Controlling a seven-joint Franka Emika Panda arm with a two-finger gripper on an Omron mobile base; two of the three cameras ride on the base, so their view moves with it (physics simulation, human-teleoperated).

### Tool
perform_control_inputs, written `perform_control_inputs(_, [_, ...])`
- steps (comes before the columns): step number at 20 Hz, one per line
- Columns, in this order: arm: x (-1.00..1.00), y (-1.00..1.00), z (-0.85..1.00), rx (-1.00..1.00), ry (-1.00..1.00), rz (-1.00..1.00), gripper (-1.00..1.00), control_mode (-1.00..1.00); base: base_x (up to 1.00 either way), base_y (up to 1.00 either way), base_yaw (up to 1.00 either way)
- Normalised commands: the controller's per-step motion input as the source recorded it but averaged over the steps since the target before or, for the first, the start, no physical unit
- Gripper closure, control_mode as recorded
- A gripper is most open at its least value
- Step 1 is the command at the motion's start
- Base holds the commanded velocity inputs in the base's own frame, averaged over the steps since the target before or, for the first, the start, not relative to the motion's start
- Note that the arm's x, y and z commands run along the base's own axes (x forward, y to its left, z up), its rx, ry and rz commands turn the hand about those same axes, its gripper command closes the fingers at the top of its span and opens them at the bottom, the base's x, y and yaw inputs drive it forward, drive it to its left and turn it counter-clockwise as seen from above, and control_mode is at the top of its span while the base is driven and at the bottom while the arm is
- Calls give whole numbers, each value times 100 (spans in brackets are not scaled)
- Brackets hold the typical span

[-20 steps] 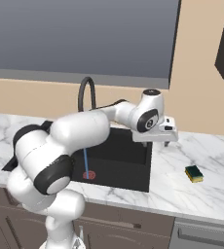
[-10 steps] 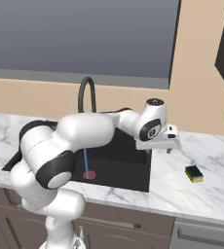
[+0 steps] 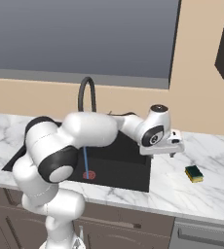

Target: Soak the sponge with water for a few seconds and then drop it inside the sink.

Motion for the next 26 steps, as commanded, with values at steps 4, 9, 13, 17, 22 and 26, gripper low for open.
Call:
perform_control_inputs(4, [0,-30,0,0,0,4,-100,-100,0,0,0])
perform_control_inputs(9, [0,-34,0,0,0,3,-100,-100,0,0,0])
perform_control_inputs(13, [0,-29,-7,0,0,2,-100,-100,0,0,0])
perform_control_inputs(17, [0,-23,-12,0,0,2,-100,-100,0,0,0])
perform_control_inputs(22, [0,-17,-12,0,0,1,-100,-100,0,0,0])
perform_control_inputs(26, [0,-16,-3,0,0,0,-100,-100,0,0,0])
